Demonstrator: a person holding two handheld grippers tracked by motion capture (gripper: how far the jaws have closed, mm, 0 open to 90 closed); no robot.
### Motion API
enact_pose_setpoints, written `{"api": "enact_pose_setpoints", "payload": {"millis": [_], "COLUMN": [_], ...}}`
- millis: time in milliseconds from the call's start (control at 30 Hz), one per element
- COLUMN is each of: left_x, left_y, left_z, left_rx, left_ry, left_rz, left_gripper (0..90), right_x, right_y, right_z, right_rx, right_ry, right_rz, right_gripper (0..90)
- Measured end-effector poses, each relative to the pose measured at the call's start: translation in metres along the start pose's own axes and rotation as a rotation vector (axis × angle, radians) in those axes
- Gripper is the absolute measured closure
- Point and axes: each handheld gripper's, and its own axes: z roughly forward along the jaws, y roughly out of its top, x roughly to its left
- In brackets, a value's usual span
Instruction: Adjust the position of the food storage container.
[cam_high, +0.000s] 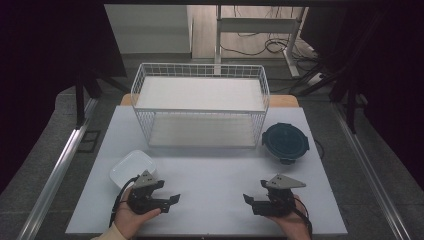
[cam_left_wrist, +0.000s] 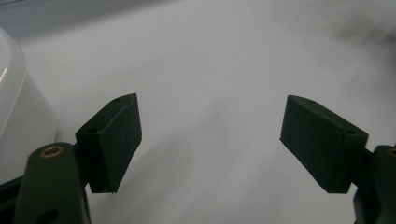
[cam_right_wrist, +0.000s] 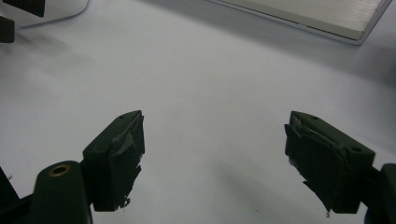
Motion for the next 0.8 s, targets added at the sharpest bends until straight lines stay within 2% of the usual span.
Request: {"api": "enact_pose_setpoints", "payload": {"millis": [200,500,567,600,633,667,733,767,800], "left_x": [-0.001,-0.002,-0.002,-0.002,-0.002,-0.002,-0.003,-0.003,-0.003], "left_y": [0.000,0.000,0.000,0.000,0.000,0.000,-0.001,-0.001,-0.001], "left_z": [0.001,0.001,0.000,0.000,-0.001,-0.001,-0.002,-0.003,-0.003], "left_rx": [0.005,0.007,0.005,0.004,0.004,0.004,0.005,0.004,0.004], "left_ry": [-0.005,-0.023,-0.027,-0.031,-0.034,-0.038,-0.045,-0.049,-0.049], "left_rz": [-0.002,-0.002,0.001,0.003,0.007,0.009,0.016,0.022,0.022], "left_gripper": [20.2,19.8,19.8,19.8,19.8,19.8,19.8,19.8,19.8], "right_x": [-0.002,-0.012,-0.021,-0.021,-0.031,-0.031,-0.042,-0.053,-0.053], "right_y": [0.004,0.024,0.033,0.033,0.041,0.041,0.048,0.057,0.057], "right_z": [-0.003,-0.022,-0.029,-0.029,-0.033,-0.033,-0.037,-0.040,-0.040], "right_rx": [0.014,0.022,0.045,0.045,0.054,0.054,0.056,0.056,0.056], "right_ry": [-0.010,-0.042,-0.067,-0.067,-0.084,-0.084,-0.110,-0.133,-0.133], "right_rz": [0.006,0.028,0.045,0.045,0.064,0.064,0.088,0.109,0.109], "right_gripper": [23.4,32.8,36.4,36.4,38.3,38.3,40.3,42.5,42.5]}}
